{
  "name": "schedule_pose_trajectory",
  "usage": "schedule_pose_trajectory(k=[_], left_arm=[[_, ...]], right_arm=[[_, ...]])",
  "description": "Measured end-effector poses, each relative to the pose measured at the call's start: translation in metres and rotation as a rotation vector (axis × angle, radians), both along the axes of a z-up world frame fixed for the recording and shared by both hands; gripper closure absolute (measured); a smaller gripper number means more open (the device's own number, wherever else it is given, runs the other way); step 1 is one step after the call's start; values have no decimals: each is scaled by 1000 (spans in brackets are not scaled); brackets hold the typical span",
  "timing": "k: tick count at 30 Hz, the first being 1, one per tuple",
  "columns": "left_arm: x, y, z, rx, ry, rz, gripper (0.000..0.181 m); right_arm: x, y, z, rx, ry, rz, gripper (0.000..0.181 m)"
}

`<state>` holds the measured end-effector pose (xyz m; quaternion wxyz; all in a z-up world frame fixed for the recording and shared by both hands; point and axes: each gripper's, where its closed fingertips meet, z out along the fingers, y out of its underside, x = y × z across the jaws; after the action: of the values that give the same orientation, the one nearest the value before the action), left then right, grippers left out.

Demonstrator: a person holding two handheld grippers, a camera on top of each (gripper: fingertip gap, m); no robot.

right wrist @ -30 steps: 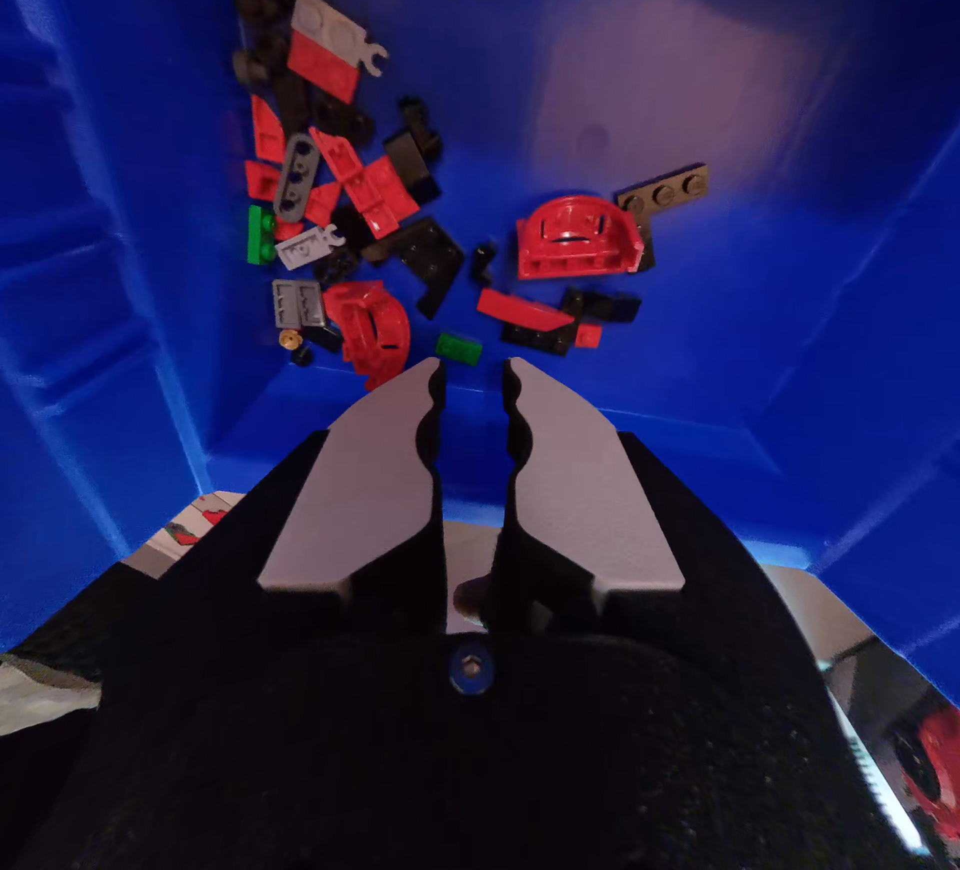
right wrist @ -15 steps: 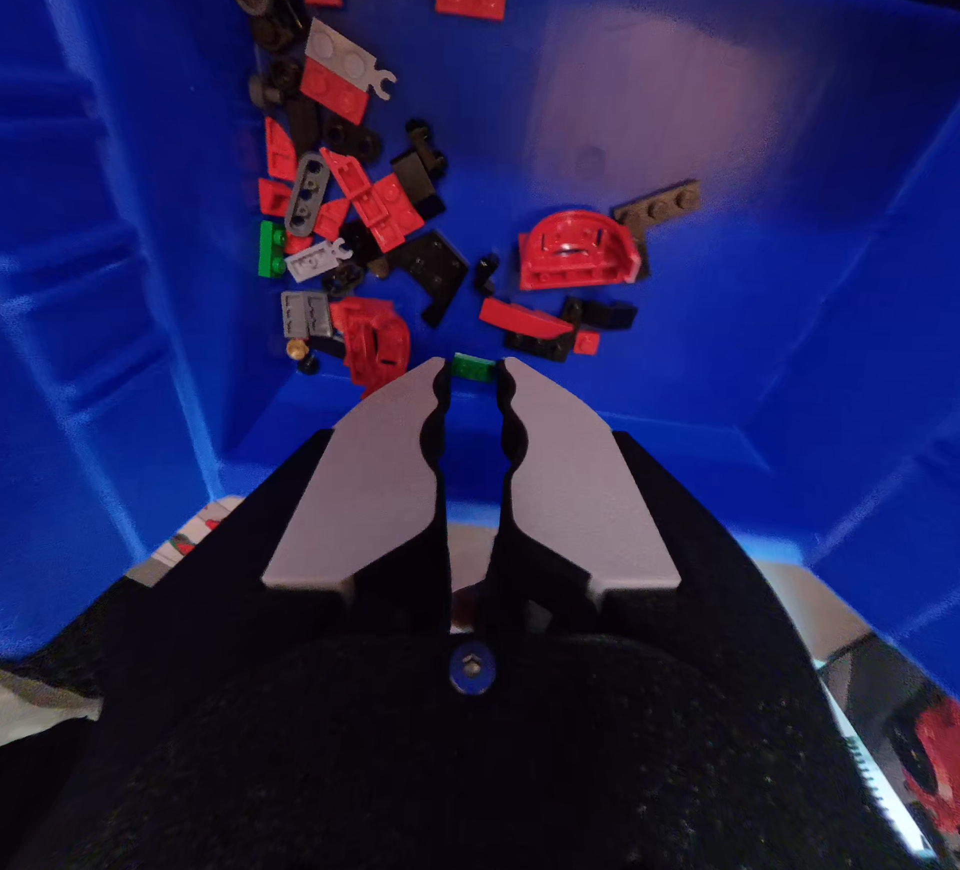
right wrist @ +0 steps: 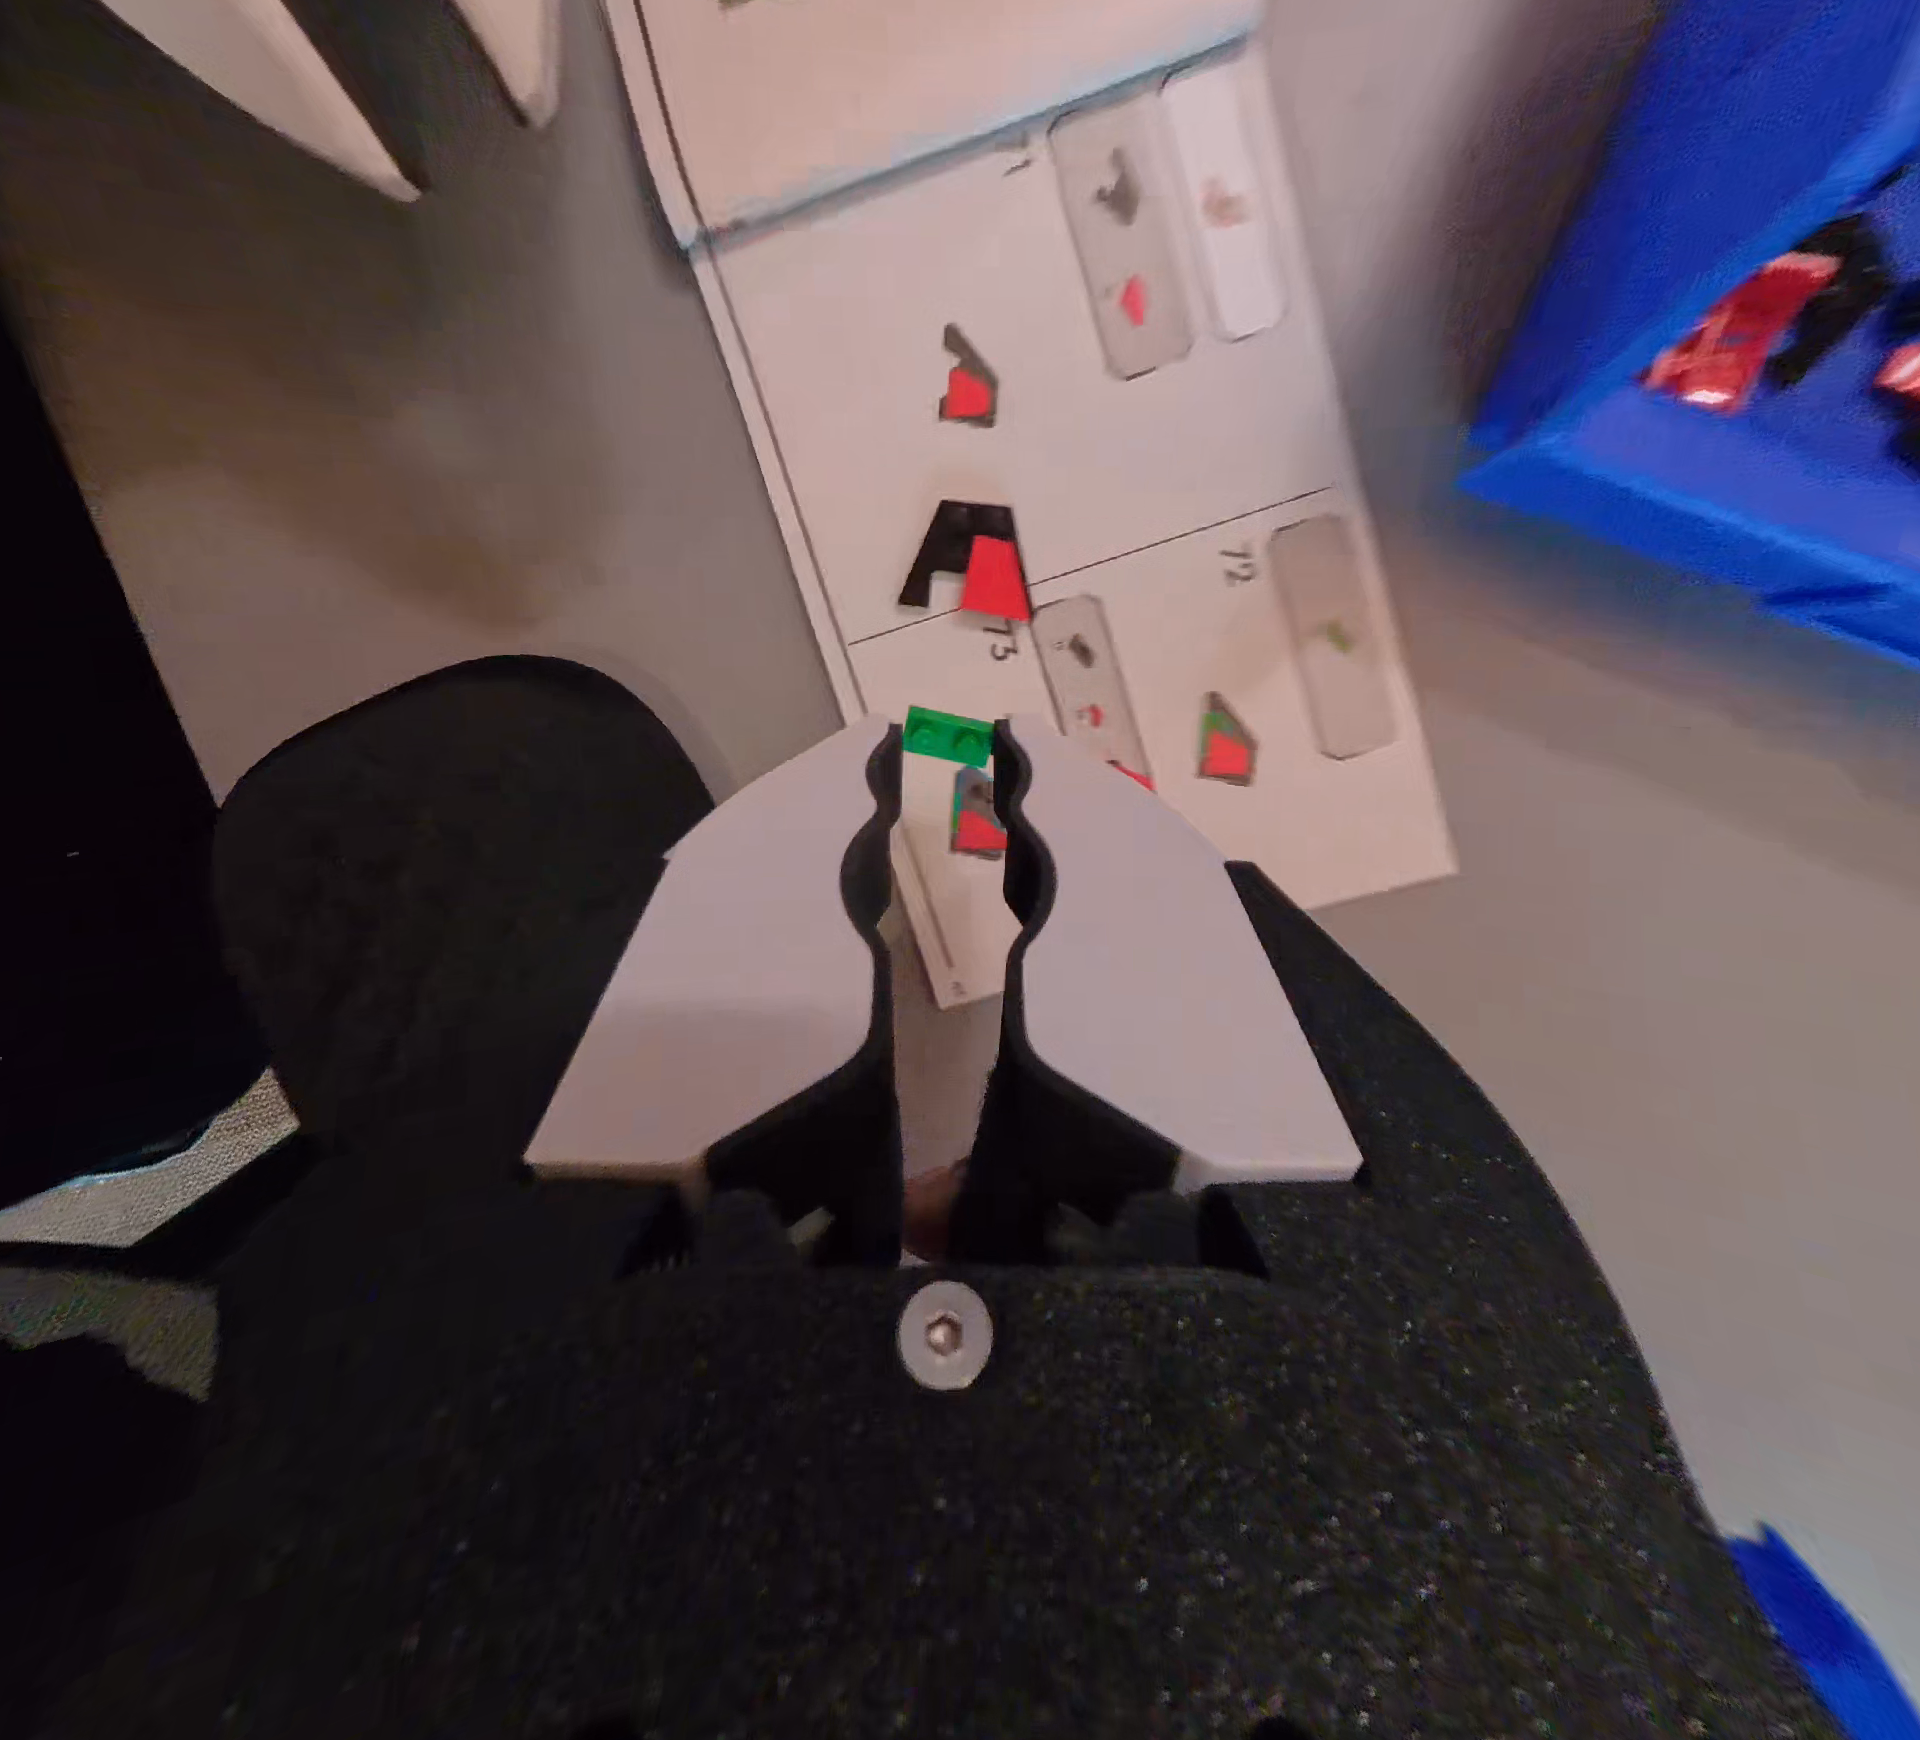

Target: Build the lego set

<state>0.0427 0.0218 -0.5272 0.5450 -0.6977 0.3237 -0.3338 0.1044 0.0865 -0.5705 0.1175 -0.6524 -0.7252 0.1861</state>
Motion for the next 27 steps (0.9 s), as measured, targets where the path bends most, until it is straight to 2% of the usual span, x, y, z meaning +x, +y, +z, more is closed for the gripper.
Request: schedule_pose_trajectory(k=[1, 8, 12, 19, 23, 27], left_arm=[[1, 0, -3, -11, 22, -3, 166], [8, -3, -23, -24, 234, -2, 157], [8, -2, -28, -51, 285, 9, 153], [11, 0, -27, -93, 346, 9, 155], [10, 11, -27, -114, 410, 32, 156], [10, 17, -27, -128, 408, 56, 155]], right_arm=[[1, -3, -8, 5, -10, -6, 164], [-7, -4, -34, 57, -31, 14, 164], [-11, -3, -43, 73, -47, 22, 161], [-11, -3, -38, 68, 57, 4, 145], [-7, 1, -26, 34, 164, -79, 147], [-18, -2, -24, 12, 251, -130, 137]])
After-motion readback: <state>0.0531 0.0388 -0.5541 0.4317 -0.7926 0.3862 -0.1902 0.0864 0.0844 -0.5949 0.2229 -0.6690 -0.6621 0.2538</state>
